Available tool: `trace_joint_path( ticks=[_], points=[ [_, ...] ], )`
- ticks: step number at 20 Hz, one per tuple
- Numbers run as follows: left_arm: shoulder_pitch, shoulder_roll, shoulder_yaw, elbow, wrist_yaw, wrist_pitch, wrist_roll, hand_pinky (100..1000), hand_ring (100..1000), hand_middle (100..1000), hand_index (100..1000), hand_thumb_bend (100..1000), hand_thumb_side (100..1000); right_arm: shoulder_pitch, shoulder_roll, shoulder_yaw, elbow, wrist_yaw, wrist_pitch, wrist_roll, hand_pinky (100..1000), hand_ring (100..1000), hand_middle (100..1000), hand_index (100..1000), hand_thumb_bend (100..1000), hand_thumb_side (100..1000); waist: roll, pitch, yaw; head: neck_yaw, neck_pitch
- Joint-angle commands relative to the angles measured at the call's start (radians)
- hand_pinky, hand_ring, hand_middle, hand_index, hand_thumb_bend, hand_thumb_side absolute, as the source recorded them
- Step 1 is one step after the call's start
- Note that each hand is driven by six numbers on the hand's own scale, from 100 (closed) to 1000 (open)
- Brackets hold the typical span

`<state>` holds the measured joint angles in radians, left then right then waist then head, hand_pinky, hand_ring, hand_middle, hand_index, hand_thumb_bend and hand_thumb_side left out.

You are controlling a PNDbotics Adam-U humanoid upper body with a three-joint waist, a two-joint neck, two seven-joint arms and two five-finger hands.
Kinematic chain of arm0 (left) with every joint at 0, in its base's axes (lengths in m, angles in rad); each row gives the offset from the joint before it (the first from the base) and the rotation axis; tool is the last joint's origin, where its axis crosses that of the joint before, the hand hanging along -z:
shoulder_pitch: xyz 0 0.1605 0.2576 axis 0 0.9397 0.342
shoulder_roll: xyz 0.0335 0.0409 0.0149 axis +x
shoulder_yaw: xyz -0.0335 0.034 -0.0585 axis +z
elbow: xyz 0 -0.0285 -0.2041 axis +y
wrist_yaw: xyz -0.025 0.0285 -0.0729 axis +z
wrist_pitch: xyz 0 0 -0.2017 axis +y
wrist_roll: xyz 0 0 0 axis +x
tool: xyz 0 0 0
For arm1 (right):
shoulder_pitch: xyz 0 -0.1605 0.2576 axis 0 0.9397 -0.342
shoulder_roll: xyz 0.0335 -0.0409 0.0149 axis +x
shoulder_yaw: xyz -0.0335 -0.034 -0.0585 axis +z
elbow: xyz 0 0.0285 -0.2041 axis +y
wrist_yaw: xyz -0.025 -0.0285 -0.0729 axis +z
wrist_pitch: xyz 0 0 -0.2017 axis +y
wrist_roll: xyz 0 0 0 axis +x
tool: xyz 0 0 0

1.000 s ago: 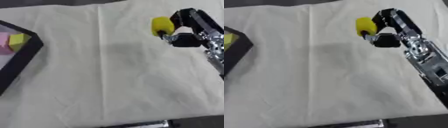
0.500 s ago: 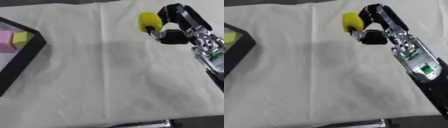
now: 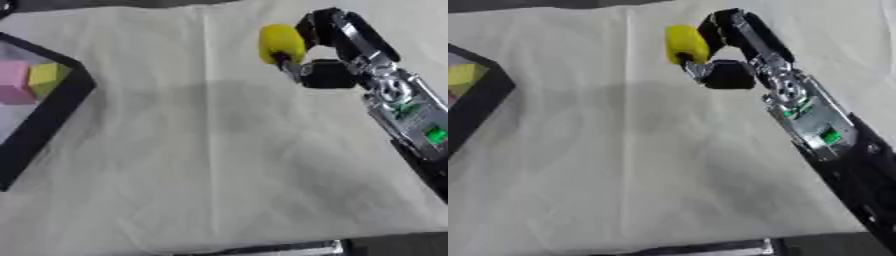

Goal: Pick up the objects with one hand, pass them to the other hand, and then place them into the box on the other side of the table.

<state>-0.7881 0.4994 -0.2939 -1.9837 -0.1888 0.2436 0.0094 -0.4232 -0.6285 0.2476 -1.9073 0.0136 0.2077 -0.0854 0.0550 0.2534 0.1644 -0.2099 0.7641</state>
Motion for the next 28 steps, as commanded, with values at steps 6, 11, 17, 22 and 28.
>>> trace_joint_path(
  ticks=[6,11,17,22,28],
  points=[
    [-0.045,-0.023,-0.040,-0.016,-0.034,0.002,-0.075,786,672,604,745,125,442,-0.049,0.019,0.029,0.032,0.008,-0.016,0.017,564,431,356,483,292,100,0.015,-0.030,0.010,0.030,-0.010],
    [-0.064,-0.048,-0.063,-0.016,-0.049,0.005,-0.110,787,674,606,747,129,445,-0.067,0.033,0.049,0.057,0.016,-0.025,0.029,564,430,356,483,294,100,0.020,-0.031,0.024,0.033,-0.006],
    [-0.086,-0.082,-0.091,-0.016,-0.074,0.024,-0.150,784,676,608,747,131,450,-0.092,0.052,0.070,0.076,0.022,-0.038,0.039,563,430,355,482,293,100,0.024,-0.030,0.033,0.051,-0.003],
    [-0.102,-0.103,-0.119,-0.016,-0.111,0.052,-0.200,782,679,614,750,137,459,-0.109,0.064,0.086,0.091,0.032,-0.050,0.043,564,430,355,482,293,100,0.027,-0.029,0.038,0.067,0.003],
    [-0.133,-0.135,-0.152,-0.016,-0.181,0.099,-0.279,778,689,629,756,152,458,-0.131,0.081,0.107,0.122,0.047,-0.068,0.048,564,430,366,481,297,100,0.033,-0.030,0.043,0.071,0.006]
  ],
)
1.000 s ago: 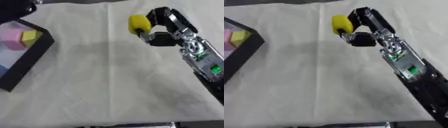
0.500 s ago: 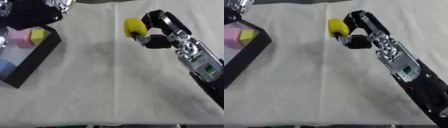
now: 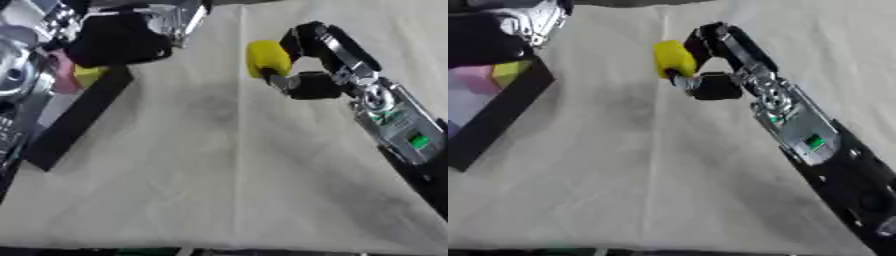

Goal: Pick up the objects with one hand, pass them to the other hand, and then place them into the box on the other side of the table.

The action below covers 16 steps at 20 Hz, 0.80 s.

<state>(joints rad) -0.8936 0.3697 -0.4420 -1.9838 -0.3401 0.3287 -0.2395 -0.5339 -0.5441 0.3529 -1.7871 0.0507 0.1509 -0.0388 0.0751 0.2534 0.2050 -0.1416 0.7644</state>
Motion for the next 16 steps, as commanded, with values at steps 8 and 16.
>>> trace_joint_path(
  ticks=[8,16],
  points=[
    [-0.070,-0.050,-0.038,-0.001,-0.119,0.071,-0.169,785,706,653,767,140,491,-0.050,0.020,0.028,0.033,0.015,-0.038,-0.002,544,425,378,476,312,100,0.025,-0.032,0.010,-0.017,0.006],
    [-0.089,-0.088,-0.070,0.111,-0.207,0.055,-0.203,785,715,666,772,165,495,-0.066,0.050,0.052,0.049,0.020,-0.055,0.002,542,424,377,475,316,100,0.032,-0.030,0.014,-0.030,0.006]
  ],
)
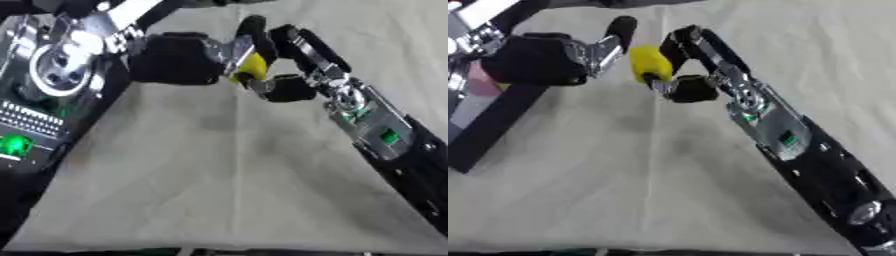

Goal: Pick up the objects with one hand, pass them to the other hand, and then place them into the box on the other side of the table.

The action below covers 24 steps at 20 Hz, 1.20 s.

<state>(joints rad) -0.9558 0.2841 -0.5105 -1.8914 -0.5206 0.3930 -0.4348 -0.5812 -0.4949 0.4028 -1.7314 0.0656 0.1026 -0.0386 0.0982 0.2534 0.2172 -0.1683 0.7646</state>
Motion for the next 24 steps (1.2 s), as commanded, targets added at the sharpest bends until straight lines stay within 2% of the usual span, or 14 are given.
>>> trace_joint_path(
  ticks=[1,6,7,8,9,15,24],
  points=[
    [-0.031,-0.006,-0.007,0.032,-0.038,-0.015,-0.015,789,724,677,779,172,499,-0.019,0.003,0.003,-0.005,0.006,-0.008,0.002,541,423,377,474,318,100,0.010,-0.029,0.002,-0.003,0.005],
    [-0.046,-0.021,-0.022,0.082,-0.100,-0.047,-0.064,802,746,707,811,213,502,-0.019,0.007,0.007,-0.005,0.006,-0.012,-0.001,539,423,377,473,322,100,0.010,-0.029,0.003,-0.002,0.005],
    [-0.049,-0.022,-0.026,0.090,-0.115,-0.056,-0.082,816,763,731,834,239,571,-0.019,0.007,0.007,-0.006,0.006,-0.012,-0.001,539,422,376,473,324,100,0.010,-0.029,0.003,-0.002,0.005],
    [-0.052,-0.024,-0.028,0.097,-0.132,-0.065,-0.102,819,768,737,837,256,591,-0.019,0.006,0.007,-0.006,0.005,-0.012,-0.002,538,422,376,473,324,100,0.011,-0.030,0.003,-0.002,0.005],
    [-0.054,-0.025,-0.030,0.101,-0.150,-0.074,-0.121,823,778,748,843,320,622,-0.018,0.005,0.007,-0.005,0.003,-0.011,-0.003,537,421,376,472,326,100,0.012,-0.029,0.004,-0.003,0.005],
    [-0.072,-0.028,-0.032,0.128,-0.272,-0.120,-0.215,824,795,767,845,454,590,-0.016,0.001,0.009,-0.007,0.006,-0.013,-0.004,537,423,376,472,332,100,0.016,-0.030,0.010,-0.006,0.005],
    [-0.077,-0.043,-0.032,0.203,-0.371,-0.159,-0.249,827,805,778,845,498,582,-0.008,-0.006,0.002,-0.033,0.006,-0.017,-0.011,534,425,376,470,333,100,0.014,-0.031,0.010,-0.006,0.005]
  ],
)
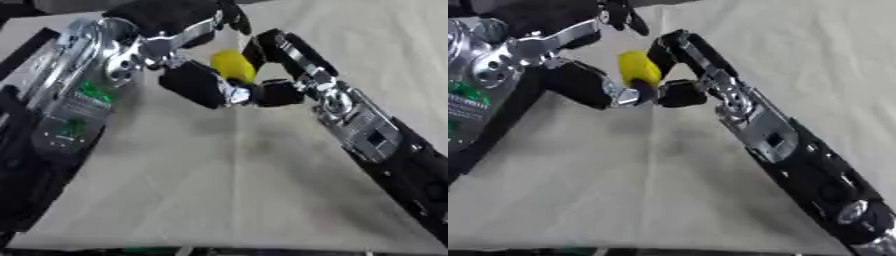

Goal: Pick up the objects with one hand, pass them to the other hand, and then place them into the box on the other side of the table.

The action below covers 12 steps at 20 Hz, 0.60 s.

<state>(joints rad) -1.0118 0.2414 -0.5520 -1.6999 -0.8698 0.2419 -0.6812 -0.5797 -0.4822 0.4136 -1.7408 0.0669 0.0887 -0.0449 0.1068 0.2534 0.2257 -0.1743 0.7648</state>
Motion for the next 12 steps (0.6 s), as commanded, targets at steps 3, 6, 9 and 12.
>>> trace_joint_path(
  ticks=[3,6,9,12],
  points=[
    [-0.022,-0.004,0.009,0.033,-0.035,-0.018,-0.006,825,806,778,844,503,554,-0.007,-0.019,-0.009,-0.024,0.003,-0.014,-0.006,534,425,376,470,333,100,0.005,-0.030,0.001,0.000,0.005],
    [-0.021,-0.008,0.010,0.051,-0.048,-0.021,-0.006,823,805,778,845,494,515,-0.005,-0.018,-0.008,-0.025,0.000,-0.032,-0.004,534,425,376,471,332,100,0.005,-0.030,0.000,0.001,0.005],
    [-0.020,-0.011,0.012,0.065,-0.058,-0.021,-0.001,819,802,775,842,467,437,-0.003,-0.018,-0.005,-0.026,0.006,-0.050,0.002,535,427,377,471,332,100,0.005,-0.030,-0.001,0.002,0.005],
    [-0.019,-0.012,0.014,0.076,-0.063,-0.016,0.008,817,799,771,839,424,380,0.000,-0.018,-0.004,-0.027,0.014,-0.063,0.009,535,427,377,471,332,100,0.005,-0.031,-0.001,0.003,0.005]
  ],
)
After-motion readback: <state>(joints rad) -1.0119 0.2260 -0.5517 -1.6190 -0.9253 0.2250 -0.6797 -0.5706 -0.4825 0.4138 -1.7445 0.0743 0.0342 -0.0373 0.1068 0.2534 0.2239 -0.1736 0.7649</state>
